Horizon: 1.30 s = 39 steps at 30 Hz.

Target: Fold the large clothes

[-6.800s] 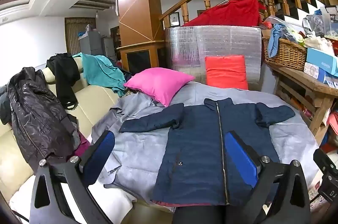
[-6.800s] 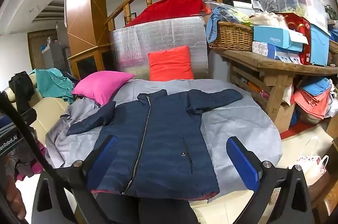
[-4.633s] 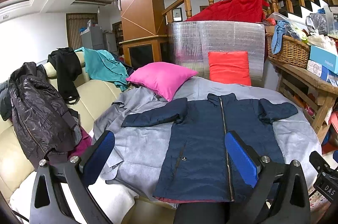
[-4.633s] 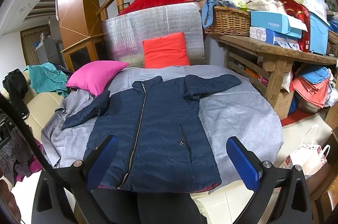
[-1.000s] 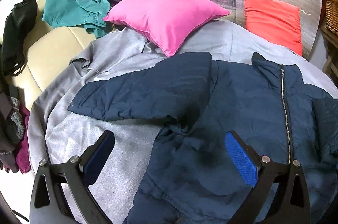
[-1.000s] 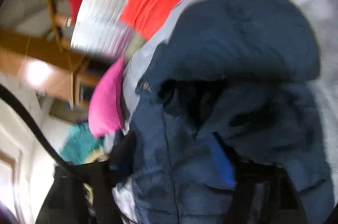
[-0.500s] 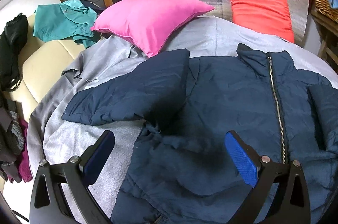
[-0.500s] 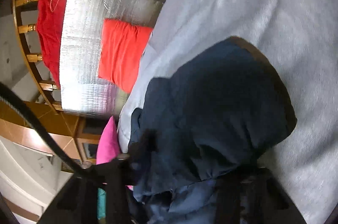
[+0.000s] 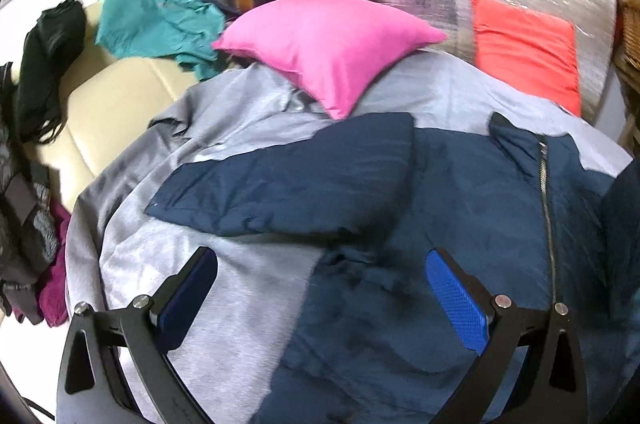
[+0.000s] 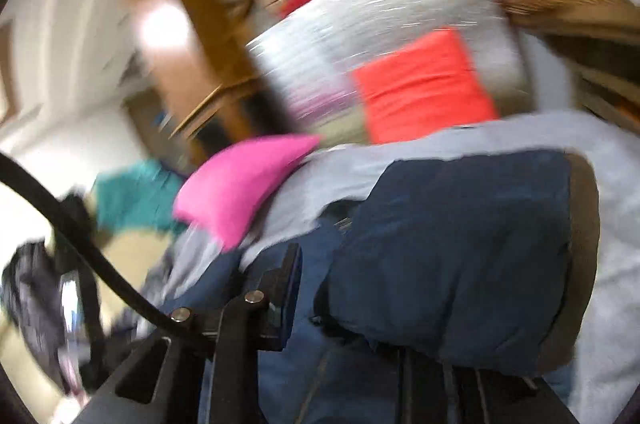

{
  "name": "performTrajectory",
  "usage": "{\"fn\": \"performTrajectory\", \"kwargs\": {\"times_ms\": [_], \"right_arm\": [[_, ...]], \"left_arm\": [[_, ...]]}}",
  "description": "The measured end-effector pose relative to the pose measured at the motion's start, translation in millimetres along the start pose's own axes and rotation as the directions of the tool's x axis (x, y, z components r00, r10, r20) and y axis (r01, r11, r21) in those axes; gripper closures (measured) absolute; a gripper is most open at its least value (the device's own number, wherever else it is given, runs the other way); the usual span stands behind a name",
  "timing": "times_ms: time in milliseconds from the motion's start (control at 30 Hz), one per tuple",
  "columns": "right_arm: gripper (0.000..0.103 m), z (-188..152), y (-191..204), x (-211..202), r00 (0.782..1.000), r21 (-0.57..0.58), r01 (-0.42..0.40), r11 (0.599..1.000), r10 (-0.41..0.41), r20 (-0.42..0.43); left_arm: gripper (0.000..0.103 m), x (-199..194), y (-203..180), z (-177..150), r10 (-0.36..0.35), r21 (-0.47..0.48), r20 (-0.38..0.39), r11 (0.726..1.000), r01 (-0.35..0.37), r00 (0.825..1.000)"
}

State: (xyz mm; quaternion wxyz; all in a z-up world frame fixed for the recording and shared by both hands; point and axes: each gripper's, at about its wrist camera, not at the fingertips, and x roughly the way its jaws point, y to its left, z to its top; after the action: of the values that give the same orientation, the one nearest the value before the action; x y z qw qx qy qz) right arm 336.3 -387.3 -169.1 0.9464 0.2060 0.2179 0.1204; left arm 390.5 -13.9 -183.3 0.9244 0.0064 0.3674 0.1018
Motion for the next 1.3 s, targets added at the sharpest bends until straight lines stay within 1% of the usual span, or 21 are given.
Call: {"fn": "performTrajectory", "kwargs": {"times_ms": [100, 167, 233, 300, 367, 467, 533, 600, 667, 733, 833, 900, 967, 1000, 1067, 1100, 1133, 1167, 1200, 1233, 1300], "right_arm": [[0.074, -18, 35, 19, 0.994, -0.104, -0.059, 0.993, 0.049, -0.100], [0.061, -31, 57, 27, 0.984, -0.192, -0.070, 0.979, 0.036, -0.177], [0.027, -38, 64, 31, 0.977, -0.222, -0.080, 0.972, 0.032, -0.212], [0.020, -44, 55, 28, 0.976, -0.198, -0.095, 0.976, 0.052, -0.212], [0.019, -38, 48, 20, 0.972, -0.161, -0.120, 0.980, 0.082, -0.220], [0.019, -24, 29, 5, 0.979, -0.087, -0.086, 0.992, 0.068, -0.192], [0.019, -14, 9, 3, 0.984, -0.012, -0.024, 1.000, 0.022, -0.174], [0.020, -3, -20, -2, 0.986, 0.087, 0.065, 0.994, -0.051, -0.161], [0.020, 2, -56, -9, 0.976, 0.189, 0.172, 0.967, -0.142, -0.162], [0.020, 6, -91, -18, 0.961, 0.287, 0.261, 0.922, -0.218, -0.171], [0.021, 3, -143, -28, 0.918, 0.406, 0.393, 0.825, -0.333, -0.214], [0.024, -2, -168, -28, 0.905, 0.458, 0.424, 0.781, -0.343, -0.252], [0.026, -8, -183, -21, 0.904, 0.492, 0.422, 0.761, -0.317, -0.286], [0.029, -11, -187, -14, 0.907, 0.500, 0.413, 0.762, -0.292, -0.305], [0.039, -18, -189, 2, 0.903, 0.496, 0.404, 0.769, -0.251, -0.348], [0.052, -21, -187, 11, 0.897, 0.486, 0.407, 0.773, -0.237, -0.374], [0.060, -21, -186, 15, 0.887, 0.469, 0.420, 0.777, -0.244, -0.392], [0.064, -20, -181, 19, 0.880, 0.440, 0.436, 0.785, -0.269, -0.393], [0.071, -17, -175, 18, 0.880, 0.420, 0.438, 0.795, -0.284, -0.380], [0.074, -12, -169, 14, 0.886, 0.410, 0.433, 0.803, -0.296, -0.356], [0.074, -1, -154, 4, 0.902, 0.384, 0.417, 0.824, -0.323, -0.287]], "left_arm": [[0.000, 5, 17, 3, 0.011, -0.042, -0.010, 0.999, -0.012, 1.000], [0.000, 8, 25, 4, 0.019, -0.061, -0.016, 0.998, -0.020, 1.000], [0.000, 9, 30, 5, 0.020, -0.075, -0.018, 0.997, -0.021, 1.000], [0.000, 9, 32, 5, 0.013, -0.083, -0.019, 0.996, -0.015, 1.000], [0.000, 9, 28, 5, 0.007, -0.076, -0.021, 0.997, -0.009, 1.000], [0.000, 7, 21, 5, -0.006, -0.058, -0.013, 0.998, 0.005, 1.000], [0.000, 5, 15, 5, -0.017, -0.046, -0.006, 0.999, 0.017, 1.000], [0.000, 4, 10, 4, -0.026, -0.034, -0.003, 0.999, 0.026, 1.000], [0.000, 6, 5, 4, -0.028, -0.027, -0.012, 0.999, 0.028, 1.000], [0.000, 10, 3, 3, -0.031, -0.027, -0.026, 0.999, 0.030, 0.999], [0.000, 14, 1, 2, -0.031, -0.029, -0.047, 0.999, 0.030, 0.998], [0.000, 16, 0, 1, -0.030, -0.030, -0.058, 0.999, 0.028, 0.998], [0.000, 19, -2, 0, -0.024, -0.029, -0.072, 0.999, 0.022, 0.997], [0.000, 20, -3, -1, -0.025, -0.029, -0.080, 0.999, 0.022, 0.996], [0.000, 23, -4, -2, -0.032, -0.032, -0.099, 0.999, 0.029, 0.995], [0.000, 24, -4, -2, -0.032, -0.032, -0.103, 0.999, 0.029, 0.994], [0.000, 24, -3, -2, -0.029, -0.032, -0.104, 0.999, 0.026, 0.994], [0.000, 25, -2, -1, -0.024, -0.033, -0.104, 0.999, 0.021, 0.994], [0.000, 25, 2, 0, -0.018, -0.038, -0.102, 0.999, 0.014, 0.995], [0.000, 26, 7, 2, -0.013, -0.047, -0.100, 0.999, 0.009, 0.995], [0.000, 27, 21, 6, -0.001, -0.081, -0.099, 0.997, -0.007, 0.995]]}}
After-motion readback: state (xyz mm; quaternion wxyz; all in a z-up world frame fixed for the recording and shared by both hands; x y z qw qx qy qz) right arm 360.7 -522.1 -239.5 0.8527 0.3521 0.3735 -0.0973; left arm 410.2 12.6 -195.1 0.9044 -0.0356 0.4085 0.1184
